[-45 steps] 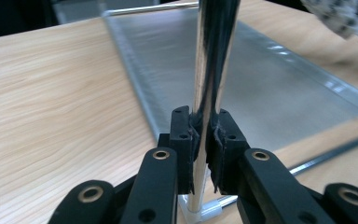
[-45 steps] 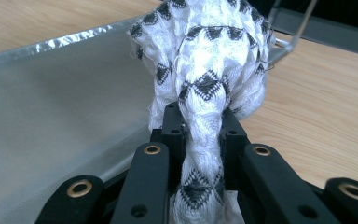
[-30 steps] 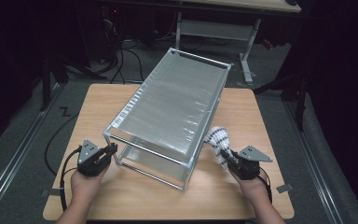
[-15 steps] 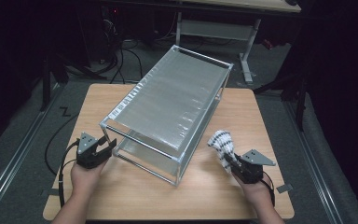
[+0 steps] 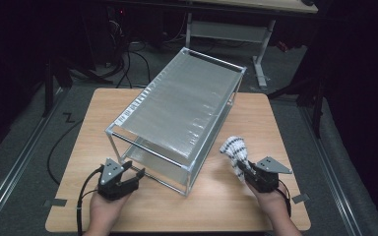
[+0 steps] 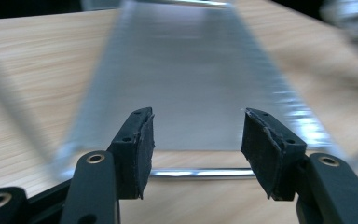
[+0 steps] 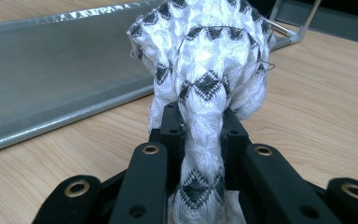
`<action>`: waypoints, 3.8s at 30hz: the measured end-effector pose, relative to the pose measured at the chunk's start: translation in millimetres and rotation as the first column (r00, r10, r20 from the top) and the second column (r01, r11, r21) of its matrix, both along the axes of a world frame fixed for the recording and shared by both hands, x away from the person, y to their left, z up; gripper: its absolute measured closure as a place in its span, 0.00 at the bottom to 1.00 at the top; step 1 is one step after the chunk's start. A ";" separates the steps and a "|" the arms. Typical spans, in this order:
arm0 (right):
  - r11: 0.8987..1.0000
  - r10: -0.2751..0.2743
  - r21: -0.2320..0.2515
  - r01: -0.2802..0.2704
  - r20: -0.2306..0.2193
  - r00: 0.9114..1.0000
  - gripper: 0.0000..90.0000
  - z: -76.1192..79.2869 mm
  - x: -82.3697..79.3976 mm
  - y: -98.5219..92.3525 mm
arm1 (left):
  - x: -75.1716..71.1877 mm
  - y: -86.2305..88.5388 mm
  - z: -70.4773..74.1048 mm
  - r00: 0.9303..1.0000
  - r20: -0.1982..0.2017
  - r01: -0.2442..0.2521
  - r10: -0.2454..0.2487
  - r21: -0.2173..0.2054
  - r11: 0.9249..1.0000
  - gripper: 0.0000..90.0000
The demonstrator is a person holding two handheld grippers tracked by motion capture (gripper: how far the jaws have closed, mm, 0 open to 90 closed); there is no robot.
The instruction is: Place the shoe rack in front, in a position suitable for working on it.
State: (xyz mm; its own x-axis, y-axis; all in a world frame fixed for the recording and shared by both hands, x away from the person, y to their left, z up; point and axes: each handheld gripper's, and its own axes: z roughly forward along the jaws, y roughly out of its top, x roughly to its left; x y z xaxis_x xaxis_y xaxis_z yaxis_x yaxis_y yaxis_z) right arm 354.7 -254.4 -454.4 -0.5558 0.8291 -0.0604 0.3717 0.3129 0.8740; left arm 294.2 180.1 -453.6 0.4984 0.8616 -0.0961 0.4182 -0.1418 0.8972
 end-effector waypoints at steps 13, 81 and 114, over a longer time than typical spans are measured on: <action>1.000 0.002 -0.019 -0.003 -0.035 0.999 0.85 -7.5 4.5 2.9 | -18.8 -89.0 8.2 0.956 0.034 0.292 -0.290 -0.032 0.956 0.49; 0.953 0.235 -0.134 -0.271 -0.238 0.943 0.84 -37.6 23.6 140.4 | -15.3 -22.9 7.3 0.986 0.073 0.153 -0.152 -0.019 0.988 0.89; 0.938 0.322 -0.077 -0.337 -0.156 0.934 0.84 -25.4 -4.1 156.4 | -20.7 -30.4 7.5 0.971 0.083 0.227 -0.226 -0.004 0.974 0.89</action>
State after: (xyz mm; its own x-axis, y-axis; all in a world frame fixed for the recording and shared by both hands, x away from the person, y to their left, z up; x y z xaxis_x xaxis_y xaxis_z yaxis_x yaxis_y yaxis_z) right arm 350.5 -98.0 -479.8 -0.8056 0.5912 -0.0370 0.3478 0.5226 0.7784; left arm 273.4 149.7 -446.1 0.6867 0.7246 -0.0580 0.3023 -0.2121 0.9293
